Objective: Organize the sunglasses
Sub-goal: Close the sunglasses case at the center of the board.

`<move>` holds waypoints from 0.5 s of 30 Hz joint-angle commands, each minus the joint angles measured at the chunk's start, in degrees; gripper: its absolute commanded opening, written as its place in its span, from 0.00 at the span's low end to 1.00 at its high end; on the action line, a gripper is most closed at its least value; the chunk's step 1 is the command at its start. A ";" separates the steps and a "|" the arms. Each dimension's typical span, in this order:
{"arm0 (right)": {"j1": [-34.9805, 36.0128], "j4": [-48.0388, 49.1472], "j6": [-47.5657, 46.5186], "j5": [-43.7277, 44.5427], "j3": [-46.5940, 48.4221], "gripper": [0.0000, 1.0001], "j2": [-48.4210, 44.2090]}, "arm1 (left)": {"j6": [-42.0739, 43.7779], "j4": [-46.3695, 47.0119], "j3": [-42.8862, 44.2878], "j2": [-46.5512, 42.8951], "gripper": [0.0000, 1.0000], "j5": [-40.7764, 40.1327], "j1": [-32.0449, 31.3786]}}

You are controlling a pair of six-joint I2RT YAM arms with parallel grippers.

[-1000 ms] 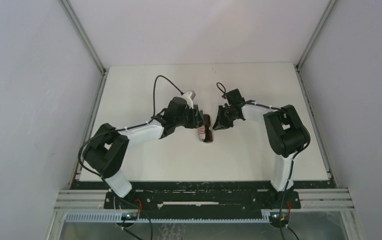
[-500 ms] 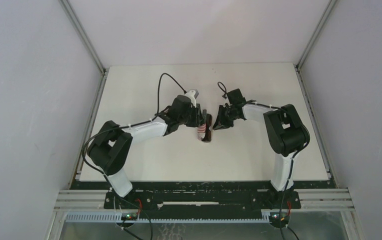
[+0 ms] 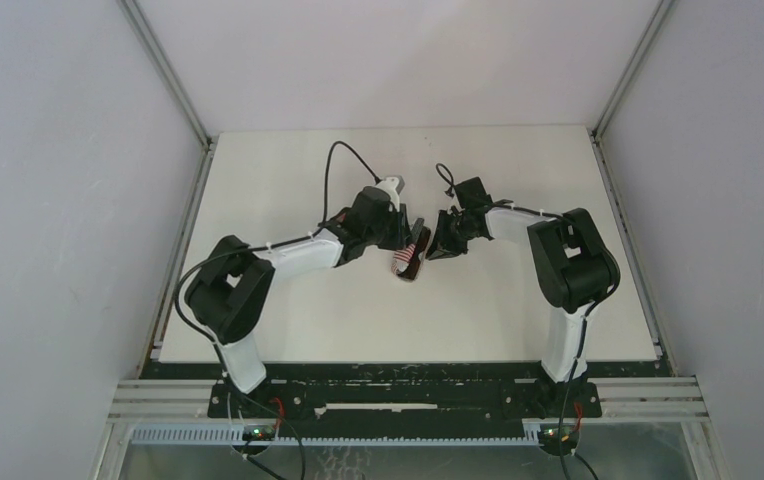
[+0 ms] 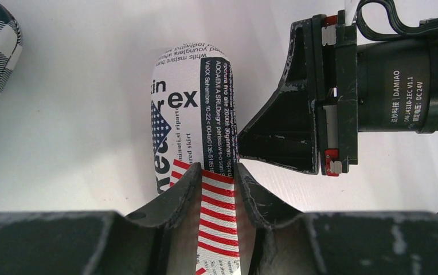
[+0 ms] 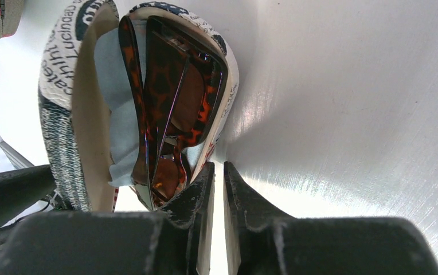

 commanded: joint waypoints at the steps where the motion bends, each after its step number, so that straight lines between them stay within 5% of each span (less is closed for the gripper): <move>1: 0.34 2.90 -0.05 -0.58 1.33 0.11 -0.13 | 0.54 -2.26 1.27 3.05 0.30 2.07 -2.34; 15: -0.05 2.12 -0.43 1.12 1.29 0.11 -1.06 | 0.75 -2.63 1.16 3.77 0.29 1.27 -2.84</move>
